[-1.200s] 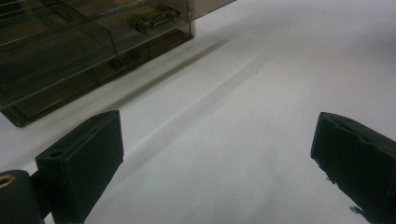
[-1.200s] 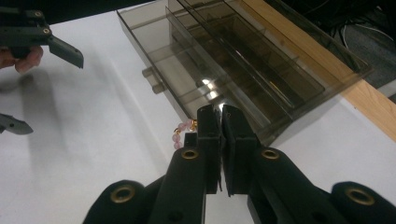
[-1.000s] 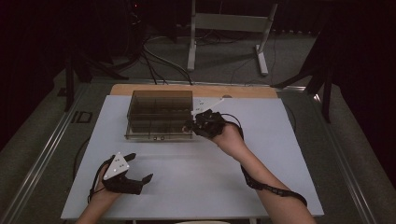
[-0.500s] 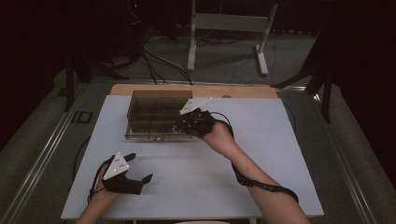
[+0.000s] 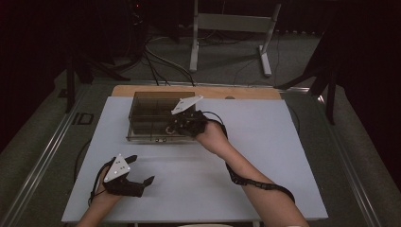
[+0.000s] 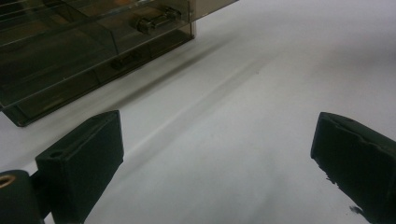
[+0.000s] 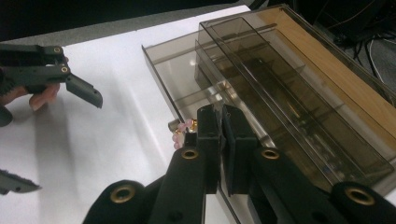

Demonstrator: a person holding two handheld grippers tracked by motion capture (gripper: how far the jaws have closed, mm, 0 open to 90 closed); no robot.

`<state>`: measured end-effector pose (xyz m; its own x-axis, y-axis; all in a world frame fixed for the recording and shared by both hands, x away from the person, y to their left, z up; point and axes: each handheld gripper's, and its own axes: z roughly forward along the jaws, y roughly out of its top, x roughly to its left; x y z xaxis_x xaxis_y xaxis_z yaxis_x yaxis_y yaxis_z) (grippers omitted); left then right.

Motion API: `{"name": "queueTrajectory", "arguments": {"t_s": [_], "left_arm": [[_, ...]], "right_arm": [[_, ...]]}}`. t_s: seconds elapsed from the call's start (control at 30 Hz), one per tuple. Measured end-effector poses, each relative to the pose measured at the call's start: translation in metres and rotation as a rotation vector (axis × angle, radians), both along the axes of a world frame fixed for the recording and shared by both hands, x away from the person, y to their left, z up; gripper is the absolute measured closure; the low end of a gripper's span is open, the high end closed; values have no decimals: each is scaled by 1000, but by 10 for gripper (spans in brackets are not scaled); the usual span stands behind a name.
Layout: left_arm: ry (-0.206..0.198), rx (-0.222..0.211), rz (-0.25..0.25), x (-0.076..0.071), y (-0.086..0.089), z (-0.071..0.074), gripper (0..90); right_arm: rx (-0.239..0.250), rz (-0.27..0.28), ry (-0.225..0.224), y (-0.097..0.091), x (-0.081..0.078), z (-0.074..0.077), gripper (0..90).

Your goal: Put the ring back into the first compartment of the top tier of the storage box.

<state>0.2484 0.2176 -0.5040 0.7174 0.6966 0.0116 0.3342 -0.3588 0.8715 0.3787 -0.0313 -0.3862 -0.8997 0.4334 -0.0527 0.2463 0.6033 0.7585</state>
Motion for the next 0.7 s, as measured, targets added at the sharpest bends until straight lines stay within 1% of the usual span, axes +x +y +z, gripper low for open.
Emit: {"name": "queueTrajectory", "arguments": {"t_s": [0.23, 0.4, 0.53, 0.63, 0.7], "left_arm": [[2, 2, -3, 0, 0, 0, 42], [-1, 0, -1, 0, 0, 0, 42], [-1, -4, -1, 0, 0, 1, 42], [-3, 4, -2, 0, 0, 0, 42], [0, -8, 0, 0, 1, 1, 42]], "right_arm": [[7, 9, -2, 13, 2, -1, 876], [11, 18, 6, 22, 3, 0, 876], [7, 29, 4, 31, 4, 1, 876], [8, 35, 5, 37, 5, 0, 876], [7, 35, 7, 39, 6, -1, 876]]}}
